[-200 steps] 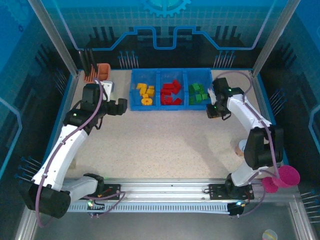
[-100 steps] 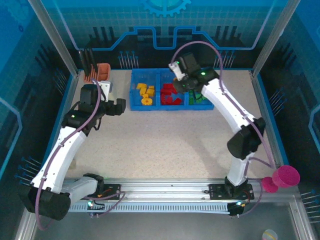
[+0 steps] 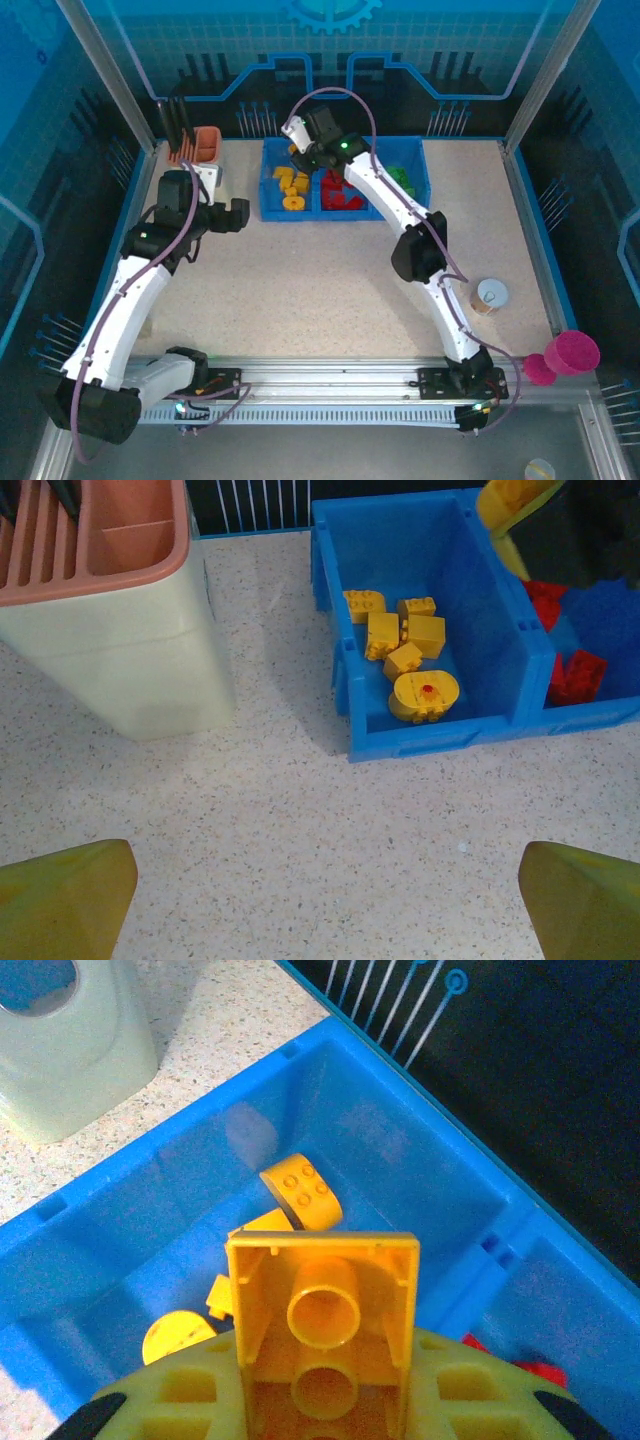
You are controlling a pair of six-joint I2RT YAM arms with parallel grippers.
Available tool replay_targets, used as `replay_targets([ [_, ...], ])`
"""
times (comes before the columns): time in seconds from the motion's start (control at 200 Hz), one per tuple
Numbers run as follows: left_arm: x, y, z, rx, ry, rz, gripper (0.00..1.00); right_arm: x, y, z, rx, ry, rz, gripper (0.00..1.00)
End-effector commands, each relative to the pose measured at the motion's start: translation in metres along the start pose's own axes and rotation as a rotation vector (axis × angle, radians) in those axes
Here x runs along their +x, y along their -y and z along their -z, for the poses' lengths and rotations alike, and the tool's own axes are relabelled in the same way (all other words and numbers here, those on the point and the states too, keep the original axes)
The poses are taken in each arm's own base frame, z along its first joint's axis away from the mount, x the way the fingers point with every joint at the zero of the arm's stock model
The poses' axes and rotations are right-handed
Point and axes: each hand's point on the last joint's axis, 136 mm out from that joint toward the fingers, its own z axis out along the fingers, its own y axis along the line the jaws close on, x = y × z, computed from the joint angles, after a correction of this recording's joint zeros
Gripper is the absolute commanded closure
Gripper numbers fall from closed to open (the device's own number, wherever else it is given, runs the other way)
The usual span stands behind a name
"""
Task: Sort the legos into containers by color
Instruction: Place the lego in the container.
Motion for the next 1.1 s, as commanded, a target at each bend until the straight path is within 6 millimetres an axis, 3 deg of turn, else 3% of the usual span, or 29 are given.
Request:
replay_targets([
  [0.0,0.002,0.000,0.006,0.014,-0.001,0.016,0.01,-0.028,-0.014,-0.008,-0.061,0.131,0.036,0.79],
  [0.175,0.000,0.001,0.007,0.021,0.007,0.034,0.01,-0.022,-0.029,-0.032,-0.122,0.160,0.016,0.78],
  [0.49,-0.003,0.003,0.011,0.033,0.014,0.049,0.01,0.014,-0.057,-0.082,-0.185,0.117,0.052,0.77],
  [0.761,0.001,0.002,0.011,0.031,0.014,0.073,0.01,0.027,-0.069,-0.097,-0.214,0.108,0.091,0.73],
  [0.931,0.002,0.002,0.012,0.029,0.010,0.075,0.01,0.047,-0.079,-0.108,-0.216,0.053,0.173,0.71],
  [1.096,-0.007,0.007,0.017,0.058,0.030,0.088,0.01,0.058,-0.084,-0.115,-0.210,0.026,0.217,0.70],
])
